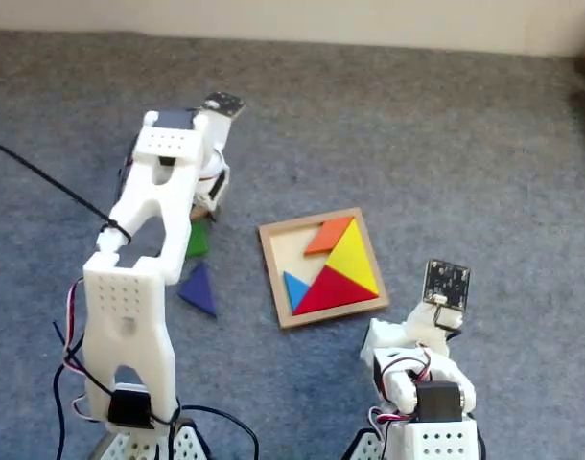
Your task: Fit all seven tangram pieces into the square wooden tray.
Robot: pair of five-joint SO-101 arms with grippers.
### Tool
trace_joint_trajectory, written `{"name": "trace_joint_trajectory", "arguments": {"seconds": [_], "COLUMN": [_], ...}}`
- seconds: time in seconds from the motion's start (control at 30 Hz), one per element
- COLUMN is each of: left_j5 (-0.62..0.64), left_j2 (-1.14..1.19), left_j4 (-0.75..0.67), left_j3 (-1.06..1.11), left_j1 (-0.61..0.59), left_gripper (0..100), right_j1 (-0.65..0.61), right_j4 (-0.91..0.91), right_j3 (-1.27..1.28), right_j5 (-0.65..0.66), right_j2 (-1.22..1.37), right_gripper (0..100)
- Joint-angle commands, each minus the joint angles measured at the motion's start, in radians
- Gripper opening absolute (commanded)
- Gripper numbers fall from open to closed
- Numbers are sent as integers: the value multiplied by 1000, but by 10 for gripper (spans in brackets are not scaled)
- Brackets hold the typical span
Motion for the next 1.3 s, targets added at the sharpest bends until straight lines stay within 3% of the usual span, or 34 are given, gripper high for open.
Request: {"name": "trace_joint_trajectory", "arguments": {"seconds": [0.0, 0.27, 0.43, 0.77, 1.03, 1.27], "left_j5": [-29, -97, -219, -350, -345, -344], "left_j2": [-136, -239, -295, -300, -298, -298], "left_j4": [71, 178, 247, 244, 12, -69], "left_j3": [-18, -18, -16, 84, 262, 298], "left_j1": [81, 268, 381, 533, 562, 568], "left_gripper": [126, 126, 126, 127, 130, 133], "right_j1": [13, 13, 13, 13, 13, 13], "right_j4": [5, 5, 5, 5, 5, 5], "right_j3": [128, 128, 128, 128, 128, 128], "right_j5": [5, 5, 5, 5, 5, 5], "right_j2": [-18, -18, -18, -18, -18, -18], "right_gripper": [6, 6, 6, 6, 6, 6]}}
